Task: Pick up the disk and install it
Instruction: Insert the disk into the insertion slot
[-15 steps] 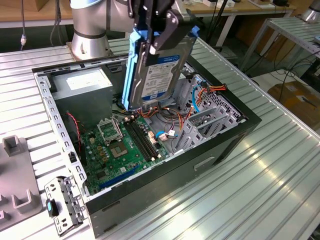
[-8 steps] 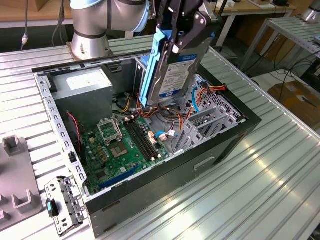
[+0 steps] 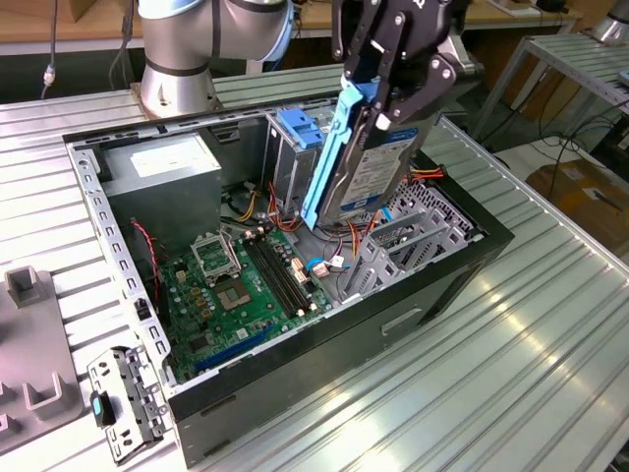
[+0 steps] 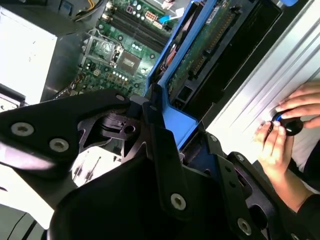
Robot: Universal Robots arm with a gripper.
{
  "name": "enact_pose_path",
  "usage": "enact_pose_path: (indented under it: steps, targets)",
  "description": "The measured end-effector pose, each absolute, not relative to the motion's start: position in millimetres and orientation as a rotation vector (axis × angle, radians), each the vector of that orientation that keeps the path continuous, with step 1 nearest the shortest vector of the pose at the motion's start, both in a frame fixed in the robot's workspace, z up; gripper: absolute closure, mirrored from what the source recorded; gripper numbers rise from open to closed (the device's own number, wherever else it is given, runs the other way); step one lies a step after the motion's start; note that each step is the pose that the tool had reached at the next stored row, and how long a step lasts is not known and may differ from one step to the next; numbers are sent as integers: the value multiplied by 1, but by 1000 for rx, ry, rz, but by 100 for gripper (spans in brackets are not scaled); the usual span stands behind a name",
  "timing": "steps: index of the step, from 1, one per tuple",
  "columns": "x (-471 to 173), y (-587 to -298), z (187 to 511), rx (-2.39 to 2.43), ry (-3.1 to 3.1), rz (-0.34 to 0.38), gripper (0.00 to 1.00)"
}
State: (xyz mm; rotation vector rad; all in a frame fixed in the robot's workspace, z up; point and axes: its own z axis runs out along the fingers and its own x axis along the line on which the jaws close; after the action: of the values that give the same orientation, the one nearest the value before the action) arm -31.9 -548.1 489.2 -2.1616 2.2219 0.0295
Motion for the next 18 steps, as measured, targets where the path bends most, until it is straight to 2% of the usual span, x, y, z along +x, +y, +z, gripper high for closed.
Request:
enact_pose_path:
  steps: [7, 18]
  targets:
    - [7, -554, 488, -2162, 2222, 30, 63]
    - [14, -560, 484, -2163, 2219, 28, 63]
